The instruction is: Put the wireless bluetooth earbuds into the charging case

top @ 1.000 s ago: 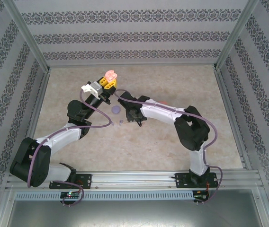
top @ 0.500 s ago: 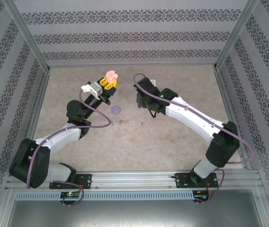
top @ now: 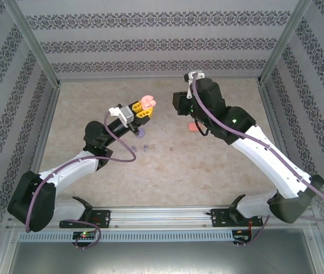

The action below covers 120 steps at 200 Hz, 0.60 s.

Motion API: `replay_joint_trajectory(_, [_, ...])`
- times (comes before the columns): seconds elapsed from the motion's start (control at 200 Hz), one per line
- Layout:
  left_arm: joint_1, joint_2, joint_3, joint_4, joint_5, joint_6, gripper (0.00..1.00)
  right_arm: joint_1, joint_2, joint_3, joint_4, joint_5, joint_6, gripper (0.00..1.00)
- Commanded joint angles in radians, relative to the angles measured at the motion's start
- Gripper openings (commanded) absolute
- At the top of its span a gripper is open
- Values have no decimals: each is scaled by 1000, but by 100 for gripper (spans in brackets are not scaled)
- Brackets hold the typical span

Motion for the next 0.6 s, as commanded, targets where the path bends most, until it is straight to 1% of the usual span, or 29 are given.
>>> replay_joint_trajectory(0.0, [-28, -7, 30, -32, 22, 56, 0, 35, -41, -2, 87, -34, -94, 25])
replay_joint_trajectory(0.27, [-57, 40, 46, -6, 9, 40, 0, 99, -100, -94, 238, -64, -173, 26])
replay_joint_trajectory(0.485, [-64, 49, 49, 9, 5, 24, 0, 121, -132, -198, 369, -117, -202, 26])
replay_joint_trajectory(0.595, [-66, 48, 53, 9, 7, 21, 0, 123, -134, -227, 396, -129, -193, 26])
